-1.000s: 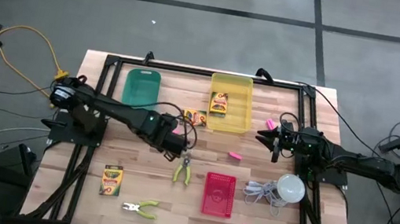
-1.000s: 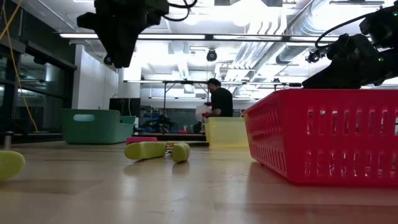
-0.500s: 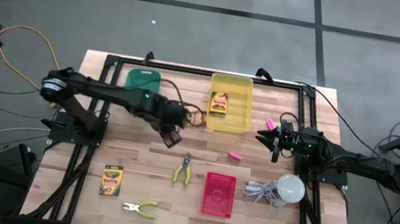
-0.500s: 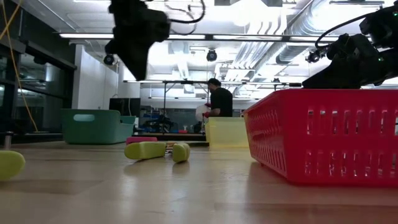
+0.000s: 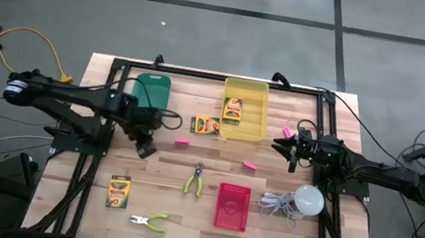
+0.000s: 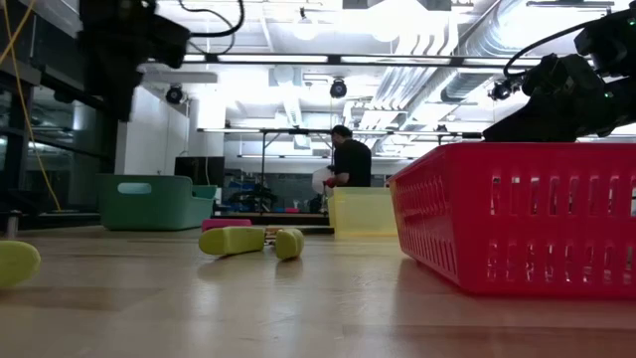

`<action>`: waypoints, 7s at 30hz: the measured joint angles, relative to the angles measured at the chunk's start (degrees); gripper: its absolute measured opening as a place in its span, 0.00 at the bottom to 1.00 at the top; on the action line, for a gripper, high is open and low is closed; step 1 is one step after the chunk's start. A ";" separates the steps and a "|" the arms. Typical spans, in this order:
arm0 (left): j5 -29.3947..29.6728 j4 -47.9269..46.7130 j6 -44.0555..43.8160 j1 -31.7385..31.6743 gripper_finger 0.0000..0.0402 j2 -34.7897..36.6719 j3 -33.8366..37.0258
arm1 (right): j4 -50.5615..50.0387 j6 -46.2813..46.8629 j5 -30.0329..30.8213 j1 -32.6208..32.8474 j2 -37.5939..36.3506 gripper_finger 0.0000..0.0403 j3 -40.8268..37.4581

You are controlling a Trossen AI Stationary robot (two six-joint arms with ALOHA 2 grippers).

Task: Pick & Place School Supplies
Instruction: Put the crayon box into the yellow bin

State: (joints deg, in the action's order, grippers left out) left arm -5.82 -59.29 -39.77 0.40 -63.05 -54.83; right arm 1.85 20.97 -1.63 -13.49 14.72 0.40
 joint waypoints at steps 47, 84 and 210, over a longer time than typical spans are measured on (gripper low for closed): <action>-24.65 9.15 7.61 2.93 0.21 19.47 30.58 | 0.00 0.00 0.00 0.02 0.00 0.27 0.00; -21.08 22.06 6.20 11.77 0.21 9.22 32.68 | 0.01 -0.02 0.00 0.02 0.00 0.27 0.00; -21.29 34.76 8.41 16.85 0.01 -0.17 34.47 | 0.01 0.00 0.00 0.01 0.01 0.27 0.00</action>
State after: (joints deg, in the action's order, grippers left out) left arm -27.11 -24.53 -31.36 17.26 -63.22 -20.36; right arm 1.85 20.97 -1.63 -13.48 14.73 0.40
